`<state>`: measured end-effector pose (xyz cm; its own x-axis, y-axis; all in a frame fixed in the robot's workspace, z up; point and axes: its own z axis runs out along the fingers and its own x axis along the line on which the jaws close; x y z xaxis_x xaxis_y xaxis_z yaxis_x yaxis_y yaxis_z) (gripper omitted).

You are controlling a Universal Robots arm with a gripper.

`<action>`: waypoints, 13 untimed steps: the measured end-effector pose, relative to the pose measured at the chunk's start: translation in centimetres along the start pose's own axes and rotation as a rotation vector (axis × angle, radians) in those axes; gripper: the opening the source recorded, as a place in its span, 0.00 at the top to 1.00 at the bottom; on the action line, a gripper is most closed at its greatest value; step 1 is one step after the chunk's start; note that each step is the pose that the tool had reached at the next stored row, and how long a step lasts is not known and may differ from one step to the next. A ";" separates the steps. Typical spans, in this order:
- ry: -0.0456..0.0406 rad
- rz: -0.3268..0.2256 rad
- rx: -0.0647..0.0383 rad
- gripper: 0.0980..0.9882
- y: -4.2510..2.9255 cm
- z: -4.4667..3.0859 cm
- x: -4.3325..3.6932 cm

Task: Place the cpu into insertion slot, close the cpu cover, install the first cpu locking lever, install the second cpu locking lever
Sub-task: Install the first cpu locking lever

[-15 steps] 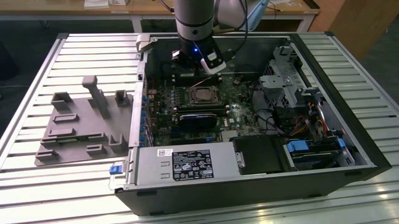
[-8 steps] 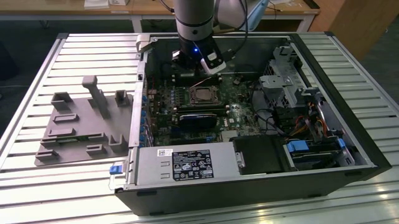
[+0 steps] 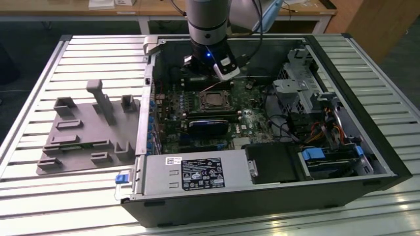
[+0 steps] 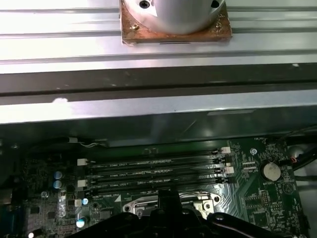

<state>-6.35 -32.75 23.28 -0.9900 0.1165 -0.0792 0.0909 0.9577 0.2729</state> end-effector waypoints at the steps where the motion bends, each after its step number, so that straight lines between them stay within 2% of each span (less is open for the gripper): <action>1: -0.0006 0.002 0.001 1.00 -0.01 0.09 -0.09; 13: -0.0075 0.024 0.008 1.00 -0.16 1.09 -0.72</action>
<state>-5.54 -32.69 22.25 -0.9867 0.1415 -0.0798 0.1156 0.9567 0.2673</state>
